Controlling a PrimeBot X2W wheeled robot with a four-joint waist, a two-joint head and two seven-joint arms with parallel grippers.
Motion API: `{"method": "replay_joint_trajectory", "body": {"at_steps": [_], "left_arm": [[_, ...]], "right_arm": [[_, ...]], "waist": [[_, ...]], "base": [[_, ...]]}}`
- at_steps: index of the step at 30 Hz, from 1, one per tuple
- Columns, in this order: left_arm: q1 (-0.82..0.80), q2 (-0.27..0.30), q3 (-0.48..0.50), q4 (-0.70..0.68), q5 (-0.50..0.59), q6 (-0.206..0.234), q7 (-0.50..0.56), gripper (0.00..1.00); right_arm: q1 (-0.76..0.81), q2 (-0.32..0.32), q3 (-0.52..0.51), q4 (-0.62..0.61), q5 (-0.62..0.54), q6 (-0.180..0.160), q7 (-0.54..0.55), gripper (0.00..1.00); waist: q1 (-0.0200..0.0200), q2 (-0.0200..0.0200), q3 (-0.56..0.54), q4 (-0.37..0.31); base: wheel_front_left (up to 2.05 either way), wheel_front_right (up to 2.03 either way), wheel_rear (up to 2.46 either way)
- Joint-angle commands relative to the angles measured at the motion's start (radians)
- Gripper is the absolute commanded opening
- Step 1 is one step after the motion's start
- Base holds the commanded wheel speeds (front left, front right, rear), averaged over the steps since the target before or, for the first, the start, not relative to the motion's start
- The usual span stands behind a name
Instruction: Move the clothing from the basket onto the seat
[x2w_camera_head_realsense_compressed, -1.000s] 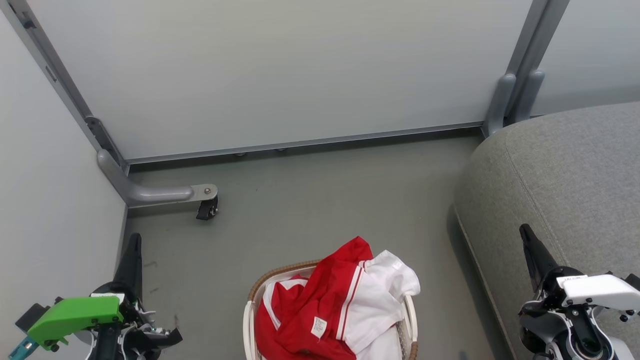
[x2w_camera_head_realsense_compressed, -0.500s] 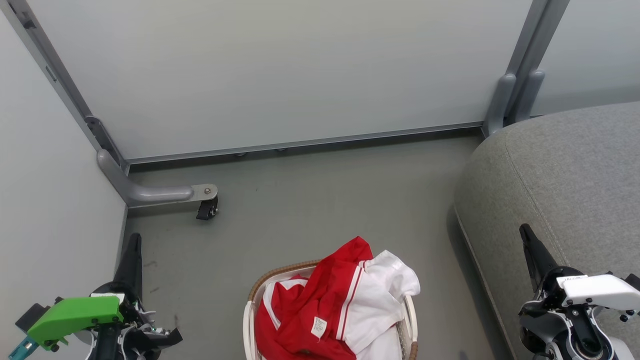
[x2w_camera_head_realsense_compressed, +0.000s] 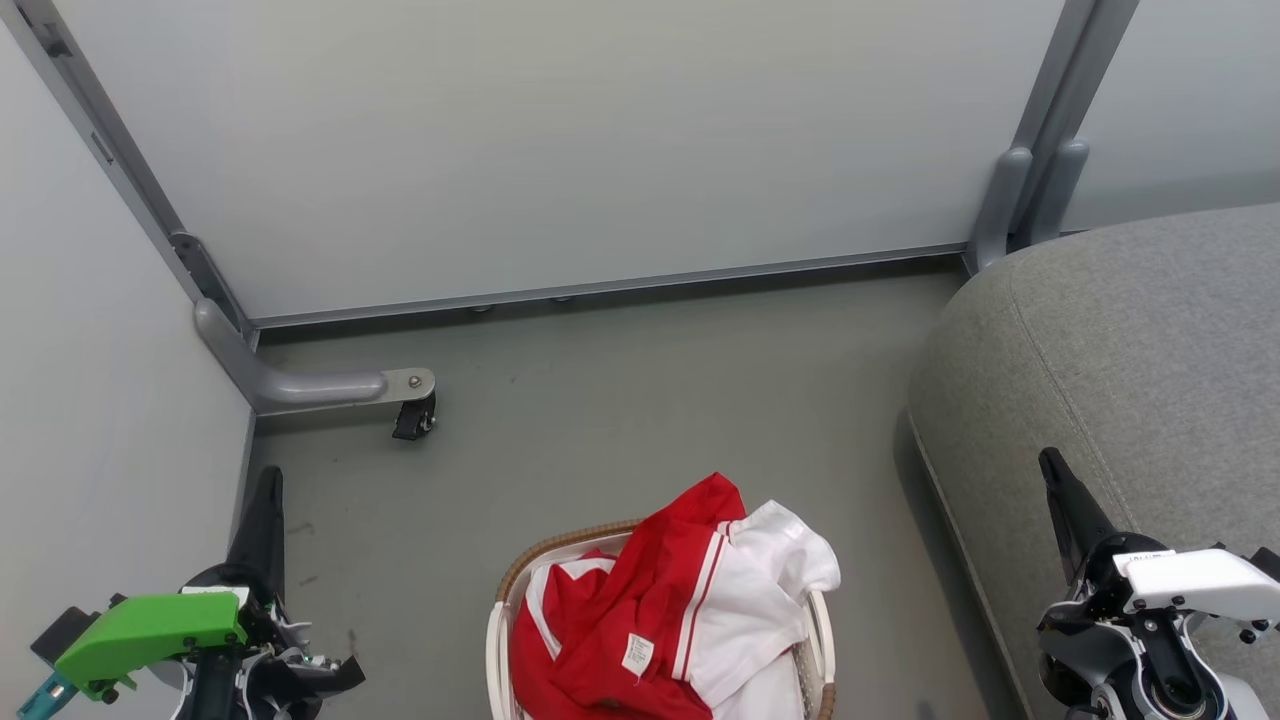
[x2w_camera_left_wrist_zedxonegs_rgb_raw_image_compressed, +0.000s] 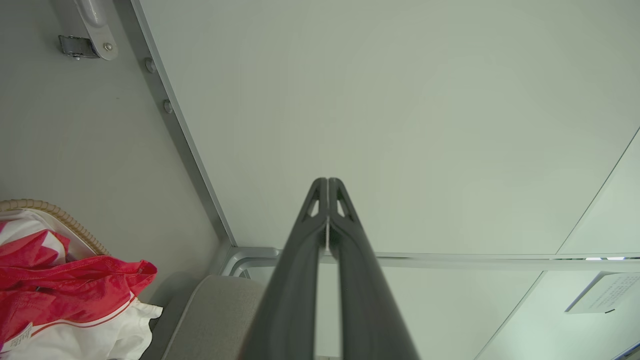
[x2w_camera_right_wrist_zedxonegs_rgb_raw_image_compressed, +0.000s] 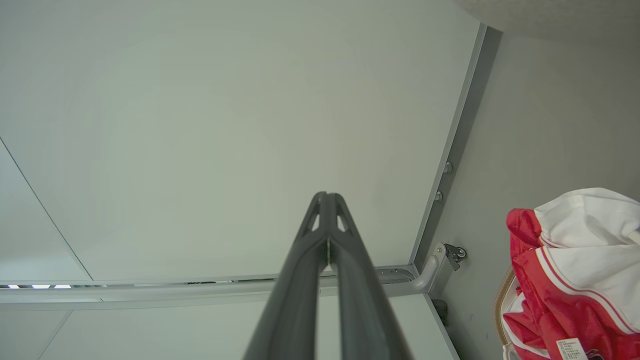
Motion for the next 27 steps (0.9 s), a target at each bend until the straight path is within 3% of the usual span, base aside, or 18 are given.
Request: {"method": "replay_joint_trajectory", "body": {"at_steps": [1,2,3,17,27], "left_arm": [[-0.011,0.006,0.002,-0.002,-0.003,-0.005,0.002,0.00],[-0.011,0.006,0.002,-0.002,-0.003,-0.005,0.002,0.00],[-0.011,0.006,0.002,-0.002,-0.003,-0.005,0.002,1.00],[0.032,-0.005,-0.055,0.021,0.027,0.001,-0.049,1.00],[0.030,-0.003,-0.086,-0.005,0.130,0.001,-0.096,1.00]], "right_arm": [[-0.007,-0.006,-0.001,-0.003,0.003,0.000,0.002,0.00],[-0.007,-0.006,-0.001,-0.003,0.003,0.000,0.002,0.00],[-0.007,-0.006,-0.001,-0.003,0.003,0.000,0.002,1.00],[0.031,0.009,0.021,0.037,-0.036,0.000,-0.049,1.00],[0.028,0.007,0.003,0.024,-0.154,0.000,-0.095,1.00]], "waist": [[0.0000,0.0000,0.000,0.000],[0.0000,0.0000,0.000,0.000],[0.0000,0.0000,0.000,0.000],[0.0000,0.0000,0.001,0.000],[0.0000,0.0000,0.002,0.001]], "base": [[0.00,0.00,0.00],[0.00,0.00,0.00],[0.00,0.00,0.00],[0.00,0.00,0.00],[0.00,0.00,0.00]]}}
